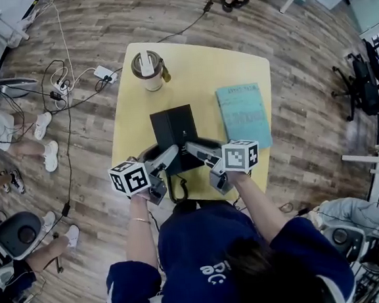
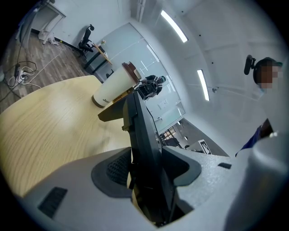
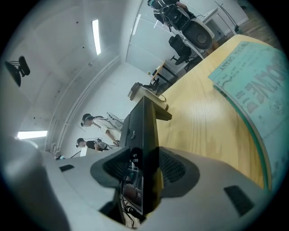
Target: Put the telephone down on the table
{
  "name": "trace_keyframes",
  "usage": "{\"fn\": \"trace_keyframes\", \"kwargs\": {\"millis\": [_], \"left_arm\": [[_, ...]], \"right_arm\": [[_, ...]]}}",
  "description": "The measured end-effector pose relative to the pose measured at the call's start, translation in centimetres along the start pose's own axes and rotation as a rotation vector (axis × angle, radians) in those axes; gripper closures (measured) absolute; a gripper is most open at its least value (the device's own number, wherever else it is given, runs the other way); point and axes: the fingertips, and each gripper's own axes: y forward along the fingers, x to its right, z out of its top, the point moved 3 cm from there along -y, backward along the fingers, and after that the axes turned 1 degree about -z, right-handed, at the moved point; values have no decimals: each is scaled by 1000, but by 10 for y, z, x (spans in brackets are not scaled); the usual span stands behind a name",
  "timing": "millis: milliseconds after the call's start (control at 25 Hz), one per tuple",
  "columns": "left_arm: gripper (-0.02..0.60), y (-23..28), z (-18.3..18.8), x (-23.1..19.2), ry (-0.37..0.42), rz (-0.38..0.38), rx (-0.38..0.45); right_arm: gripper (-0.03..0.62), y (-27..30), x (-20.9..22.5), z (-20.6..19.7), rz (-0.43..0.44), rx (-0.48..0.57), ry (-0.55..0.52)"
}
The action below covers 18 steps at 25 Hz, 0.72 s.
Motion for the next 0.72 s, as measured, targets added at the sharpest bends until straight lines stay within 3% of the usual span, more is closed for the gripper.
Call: {"fn": "trace_keyframes", "kwargs": {"millis": [480, 720], "left_arm": [[373, 11, 6, -30, -39, 23, 29], [373, 15, 2, -43, -49, 31, 5]], "right_arm": [[382, 24, 20, 10, -21, -29, 19], [382, 32, 31, 8, -36, -62, 0]]}}
